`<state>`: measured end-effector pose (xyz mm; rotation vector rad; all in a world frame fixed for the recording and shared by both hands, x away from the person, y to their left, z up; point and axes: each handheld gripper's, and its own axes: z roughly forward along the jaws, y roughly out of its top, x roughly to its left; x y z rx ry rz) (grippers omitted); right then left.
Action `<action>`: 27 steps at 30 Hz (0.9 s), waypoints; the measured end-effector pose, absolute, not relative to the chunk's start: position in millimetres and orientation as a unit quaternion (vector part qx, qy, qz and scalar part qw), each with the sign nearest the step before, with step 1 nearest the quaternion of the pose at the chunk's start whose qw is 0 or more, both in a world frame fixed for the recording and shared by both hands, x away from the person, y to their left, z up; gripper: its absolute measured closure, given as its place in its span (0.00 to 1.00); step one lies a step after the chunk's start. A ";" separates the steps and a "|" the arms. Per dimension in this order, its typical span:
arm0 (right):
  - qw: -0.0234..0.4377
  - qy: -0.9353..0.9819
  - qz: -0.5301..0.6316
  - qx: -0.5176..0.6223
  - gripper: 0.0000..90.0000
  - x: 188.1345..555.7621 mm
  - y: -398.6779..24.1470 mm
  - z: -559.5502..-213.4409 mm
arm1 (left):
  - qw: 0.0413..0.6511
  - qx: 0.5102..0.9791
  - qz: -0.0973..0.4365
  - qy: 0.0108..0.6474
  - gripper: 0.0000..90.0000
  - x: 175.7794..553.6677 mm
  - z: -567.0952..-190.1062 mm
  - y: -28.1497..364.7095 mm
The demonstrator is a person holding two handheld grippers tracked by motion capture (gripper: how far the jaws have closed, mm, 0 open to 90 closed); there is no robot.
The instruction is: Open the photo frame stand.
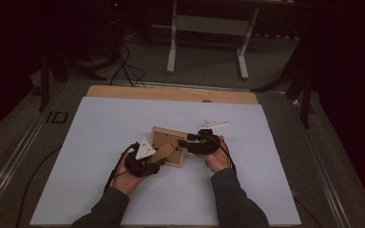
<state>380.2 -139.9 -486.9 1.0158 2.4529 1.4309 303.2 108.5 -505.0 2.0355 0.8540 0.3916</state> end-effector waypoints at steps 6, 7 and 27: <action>0.069 0.816 0.474 0.325 0.60 376.6 -139.4 -484.2 | 0.429 0.815 0.083 0.382 0.66 315.3 -506.2 114.6; 0.074 0.818 0.473 0.319 0.60 375.4 -139.1 -483.4 | 0.430 0.814 0.076 0.383 0.68 316.1 -506.1 115.5; 0.141 0.833 0.460 0.272 0.65 359.6 -132.1 -467.8 | 0.421 0.819 0.091 0.379 0.82 319.7 -510.7 108.0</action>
